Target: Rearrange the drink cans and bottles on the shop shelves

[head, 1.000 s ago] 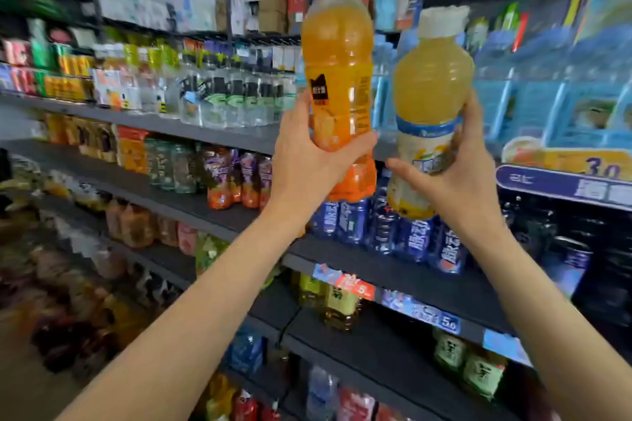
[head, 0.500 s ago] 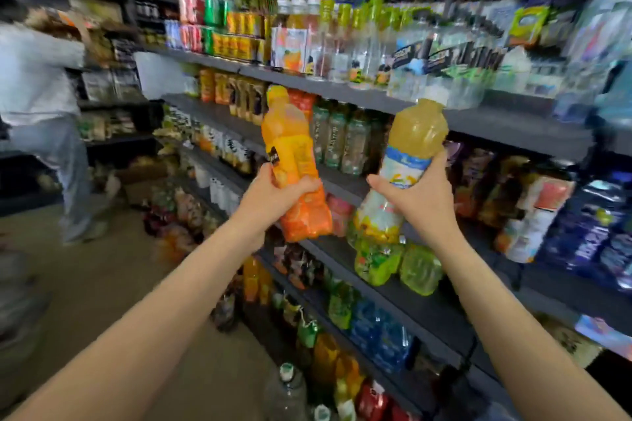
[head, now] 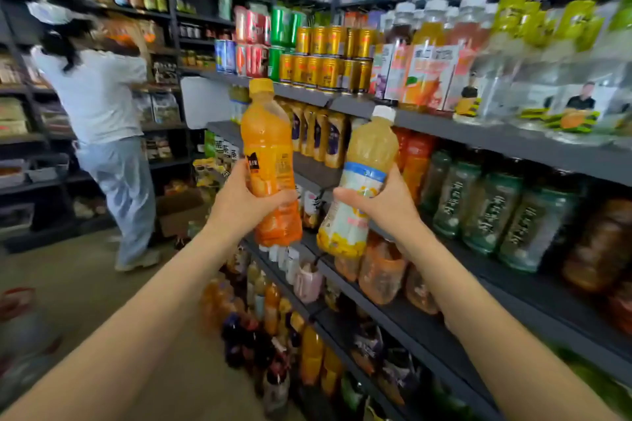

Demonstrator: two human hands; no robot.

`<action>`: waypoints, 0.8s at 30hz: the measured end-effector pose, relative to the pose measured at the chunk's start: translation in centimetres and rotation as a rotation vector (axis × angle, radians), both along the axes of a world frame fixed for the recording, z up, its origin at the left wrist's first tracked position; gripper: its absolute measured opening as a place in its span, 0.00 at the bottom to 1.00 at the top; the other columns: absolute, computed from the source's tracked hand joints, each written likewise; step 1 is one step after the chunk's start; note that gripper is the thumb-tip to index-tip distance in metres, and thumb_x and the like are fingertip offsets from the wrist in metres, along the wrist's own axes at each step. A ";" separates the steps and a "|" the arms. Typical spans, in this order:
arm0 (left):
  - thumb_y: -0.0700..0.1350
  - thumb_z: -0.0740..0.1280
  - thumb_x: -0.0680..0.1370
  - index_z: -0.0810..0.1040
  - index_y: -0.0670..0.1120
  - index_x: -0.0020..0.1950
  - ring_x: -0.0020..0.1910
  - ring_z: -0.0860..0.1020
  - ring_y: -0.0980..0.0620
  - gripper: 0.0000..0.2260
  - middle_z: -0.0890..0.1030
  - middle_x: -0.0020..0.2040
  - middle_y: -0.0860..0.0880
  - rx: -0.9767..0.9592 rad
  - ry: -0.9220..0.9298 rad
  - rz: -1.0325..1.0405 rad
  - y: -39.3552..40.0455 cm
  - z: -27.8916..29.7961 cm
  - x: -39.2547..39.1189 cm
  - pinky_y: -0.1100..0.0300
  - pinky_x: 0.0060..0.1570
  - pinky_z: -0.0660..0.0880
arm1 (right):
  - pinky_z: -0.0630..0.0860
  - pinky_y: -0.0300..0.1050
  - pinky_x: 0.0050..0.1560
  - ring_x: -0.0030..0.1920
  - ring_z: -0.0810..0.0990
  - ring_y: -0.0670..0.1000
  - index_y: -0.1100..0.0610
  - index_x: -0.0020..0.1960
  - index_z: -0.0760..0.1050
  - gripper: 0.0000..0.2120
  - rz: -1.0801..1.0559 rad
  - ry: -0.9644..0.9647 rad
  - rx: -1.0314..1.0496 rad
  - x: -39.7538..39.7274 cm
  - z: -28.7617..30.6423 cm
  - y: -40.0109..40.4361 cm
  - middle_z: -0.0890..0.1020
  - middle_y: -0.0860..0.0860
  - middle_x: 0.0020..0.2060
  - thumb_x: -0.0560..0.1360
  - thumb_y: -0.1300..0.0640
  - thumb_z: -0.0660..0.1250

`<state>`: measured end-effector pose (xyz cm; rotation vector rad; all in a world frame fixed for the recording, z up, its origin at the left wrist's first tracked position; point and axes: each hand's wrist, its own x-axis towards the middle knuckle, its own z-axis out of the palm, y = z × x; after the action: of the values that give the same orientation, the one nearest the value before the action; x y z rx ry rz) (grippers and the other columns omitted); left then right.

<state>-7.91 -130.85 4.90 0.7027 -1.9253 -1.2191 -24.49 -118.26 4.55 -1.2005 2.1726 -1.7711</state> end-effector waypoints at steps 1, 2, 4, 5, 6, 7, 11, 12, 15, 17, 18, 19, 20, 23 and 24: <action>0.50 0.76 0.68 0.66 0.54 0.58 0.52 0.76 0.50 0.25 0.75 0.48 0.57 -0.009 -0.007 0.006 -2.9 -0.1 -0.2 0.48 0.57 0.73 | 0.79 0.46 0.48 0.50 0.79 0.46 0.49 0.60 0.65 0.34 0.014 -0.002 0.002 -0.3 -0.3 -2.8 0.78 0.46 0.52 0.61 0.49 0.79; 0.50 0.76 0.67 0.66 0.54 0.59 0.53 0.76 0.50 0.25 0.76 0.49 0.56 -0.018 -0.016 0.010 -5.9 -0.2 -0.4 0.46 0.58 0.73 | 0.79 0.46 0.47 0.50 0.79 0.45 0.48 0.59 0.65 0.34 0.019 0.002 0.007 -0.7 -0.8 -5.5 0.78 0.46 0.51 0.61 0.49 0.79; 0.52 0.76 0.66 0.67 0.55 0.59 0.53 0.76 0.50 0.26 0.77 0.53 0.53 -0.066 -0.033 0.019 -12.0 -0.6 -0.6 0.45 0.57 0.73 | 0.81 0.44 0.41 0.49 0.78 0.44 0.46 0.59 0.63 0.34 0.010 0.028 0.006 -1.3 -1.2 -10.8 0.77 0.44 0.52 0.60 0.50 0.80; 0.53 0.77 0.65 0.67 0.56 0.58 0.54 0.77 0.49 0.28 0.77 0.55 0.52 -0.091 -0.043 0.018 -15.1 -0.7 -0.6 0.45 0.57 0.74 | 0.80 0.39 0.35 0.47 0.77 0.41 0.46 0.59 0.63 0.34 0.006 0.037 0.003 -1.6 -1.2 -13.5 0.76 0.44 0.51 0.61 0.51 0.79; 0.56 0.78 0.62 0.67 0.56 0.58 0.54 0.77 0.49 0.30 0.77 0.55 0.52 -0.105 -0.051 0.016 -18.4 -0.8 -0.7 0.45 0.57 0.74 | 0.78 0.35 0.31 0.46 0.76 0.40 0.47 0.60 0.62 0.35 0.003 0.053 0.005 -2.1 -1.1 -16.2 0.75 0.43 0.50 0.61 0.51 0.79; 0.58 0.78 0.60 0.66 0.57 0.58 0.54 0.77 0.49 0.32 0.78 0.55 0.52 -0.111 -0.057 0.019 -21.4 -0.7 -0.8 0.45 0.56 0.74 | 0.77 0.33 0.29 0.46 0.76 0.41 0.48 0.61 0.62 0.35 -0.012 0.068 0.013 -2.4 -0.8 -18.7 0.75 0.42 0.50 0.62 0.51 0.79; 0.49 0.79 0.64 0.67 0.53 0.57 0.53 0.77 0.47 0.28 0.78 0.52 0.50 -0.078 -0.002 0.003 -33.4 0.3 -2.7 0.46 0.56 0.74 | 0.75 0.36 0.47 0.50 0.75 0.43 0.51 0.68 0.60 0.41 -0.128 0.175 -0.004 -4.0 0.9 -28.3 0.74 0.41 0.53 0.62 0.49 0.78; 0.47 0.78 0.65 0.67 0.52 0.58 0.53 0.77 0.48 0.27 0.78 0.52 0.50 -0.066 0.019 -0.001 -36.0 0.3 -3.5 0.47 0.56 0.74 | 0.73 0.38 0.52 0.53 0.74 0.43 0.52 0.70 0.59 0.43 -0.140 0.180 -0.014 -4.5 1.2 -30.5 0.73 0.42 0.55 0.62 0.49 0.78; 0.45 0.77 0.66 0.68 0.51 0.59 0.55 0.77 0.48 0.27 0.77 0.54 0.50 -0.034 0.078 -0.003 -42.9 -0.3 -6.1 0.48 0.57 0.73 | 0.71 0.41 0.57 0.57 0.71 0.44 0.53 0.72 0.58 0.46 -0.179 0.222 -0.004 -5.8 1.4 -36.5 0.73 0.44 0.59 0.61 0.49 0.78; 0.44 0.78 0.65 0.67 0.51 0.61 0.58 0.76 0.47 0.29 0.77 0.57 0.49 -0.042 0.110 -0.014 -47.2 -1.1 -8.1 0.47 0.58 0.73 | 0.69 0.38 0.58 0.56 0.70 0.42 0.54 0.71 0.60 0.44 -0.214 0.268 0.006 -7.1 0.9 -40.4 0.72 0.43 0.57 0.62 0.51 0.78; 0.44 0.77 0.65 0.67 0.51 0.63 0.58 0.75 0.48 0.30 0.76 0.59 0.49 -0.050 0.116 -0.017 -49.5 -1.7 -9.1 0.46 0.59 0.72 | 0.68 0.37 0.58 0.57 0.69 0.41 0.54 0.71 0.61 0.42 -0.222 0.286 0.002 -8.1 0.5 -42.4 0.72 0.43 0.58 0.63 0.52 0.78; 0.44 0.77 0.65 0.66 0.51 0.64 0.59 0.74 0.48 0.32 0.75 0.60 0.49 -0.064 0.115 -0.016 -51.7 -2.1 -10.1 0.46 0.60 0.72 | 0.67 0.35 0.58 0.57 0.69 0.41 0.54 0.71 0.61 0.42 -0.228 0.300 -0.001 -9.0 -0.1 -44.4 0.72 0.43 0.58 0.63 0.53 0.78; 0.45 0.78 0.65 0.66 0.51 0.66 0.60 0.74 0.48 0.33 0.75 0.61 0.48 -0.077 0.116 -0.012 -54.1 -2.5 -11.2 0.45 0.60 0.72 | 0.65 0.32 0.56 0.57 0.68 0.40 0.54 0.71 0.62 0.41 -0.231 0.309 0.003 -10.2 -0.7 -46.4 0.71 0.42 0.57 0.63 0.54 0.78; 0.46 0.78 0.64 0.66 0.52 0.63 0.59 0.74 0.45 0.32 0.75 0.61 0.46 -0.084 0.099 -0.012 -61.1 -3.6 -14.9 0.41 0.58 0.72 | 0.63 0.28 0.52 0.59 0.70 0.43 0.55 0.69 0.64 0.38 -0.238 0.290 0.049 -14.0 -2.8 -53.0 0.73 0.45 0.58 0.64 0.56 0.78; 0.45 0.78 0.64 0.66 0.52 0.64 0.59 0.75 0.45 0.32 0.75 0.61 0.46 -0.077 0.093 -0.014 -63.4 -3.8 -16.2 0.41 0.58 0.72 | 0.65 0.31 0.53 0.60 0.72 0.46 0.56 0.68 0.65 0.37 -0.247 0.279 0.067 -15.4 -3.5 -55.2 0.74 0.47 0.59 0.64 0.56 0.78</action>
<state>-24.13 -194.24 1.07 0.5835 -1.8920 -1.1598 -39.91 -173.47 1.07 -1.2788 2.6176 -1.6845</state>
